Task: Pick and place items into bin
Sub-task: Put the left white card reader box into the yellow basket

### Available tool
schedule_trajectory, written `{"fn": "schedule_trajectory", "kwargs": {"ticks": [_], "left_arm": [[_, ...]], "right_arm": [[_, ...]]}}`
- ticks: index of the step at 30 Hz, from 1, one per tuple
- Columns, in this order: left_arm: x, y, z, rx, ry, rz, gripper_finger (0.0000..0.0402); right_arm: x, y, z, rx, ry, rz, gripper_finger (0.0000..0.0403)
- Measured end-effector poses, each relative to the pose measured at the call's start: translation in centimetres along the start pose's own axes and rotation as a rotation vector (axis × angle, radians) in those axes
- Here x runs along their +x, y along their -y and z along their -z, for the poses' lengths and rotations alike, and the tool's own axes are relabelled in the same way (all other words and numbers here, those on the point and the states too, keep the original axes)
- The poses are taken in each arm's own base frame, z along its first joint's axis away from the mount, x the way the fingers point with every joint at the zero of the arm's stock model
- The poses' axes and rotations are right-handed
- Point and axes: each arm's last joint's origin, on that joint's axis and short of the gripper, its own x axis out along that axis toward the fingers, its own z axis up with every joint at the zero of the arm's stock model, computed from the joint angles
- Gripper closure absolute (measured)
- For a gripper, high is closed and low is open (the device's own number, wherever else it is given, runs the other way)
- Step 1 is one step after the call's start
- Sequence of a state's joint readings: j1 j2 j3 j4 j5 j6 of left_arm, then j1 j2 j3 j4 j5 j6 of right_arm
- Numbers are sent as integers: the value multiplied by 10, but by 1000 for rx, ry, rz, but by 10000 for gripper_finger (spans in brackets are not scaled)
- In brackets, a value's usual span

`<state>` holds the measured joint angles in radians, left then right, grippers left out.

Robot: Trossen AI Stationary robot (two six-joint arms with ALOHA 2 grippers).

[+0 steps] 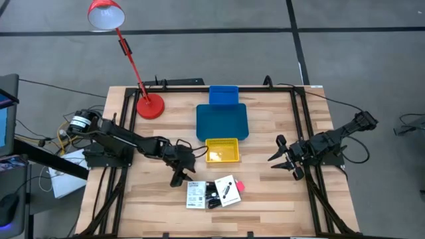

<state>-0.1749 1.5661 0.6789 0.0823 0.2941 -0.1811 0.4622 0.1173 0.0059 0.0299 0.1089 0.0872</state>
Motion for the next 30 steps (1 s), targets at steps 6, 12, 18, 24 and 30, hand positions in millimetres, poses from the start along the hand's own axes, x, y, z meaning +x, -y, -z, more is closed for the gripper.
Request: {"fn": "schedule_trajectory", "kwargs": {"ticks": [6, 12, 18, 24, 30], "left_arm": [[15, -4, -10, 23, -65, 46, 206], [17, -10, -14, 14, -87, 76, 206], [23, -15, -9, -8, -119, 113, 206], [25, -17, -8, -9, -126, 143, 207], [26, -17, -7, -4, -130, 150, 207]], "right_arm": [[0, 0, 0, 0, 1, 0, 270], [0, 0, 0, 0, 0, -3, 268], [0, 0, 0, 0, -1, -3, 270], [0, 0, 0, 0, 0, -3, 268], [0, 0, 0, 0, 0, -3, 270]]}}
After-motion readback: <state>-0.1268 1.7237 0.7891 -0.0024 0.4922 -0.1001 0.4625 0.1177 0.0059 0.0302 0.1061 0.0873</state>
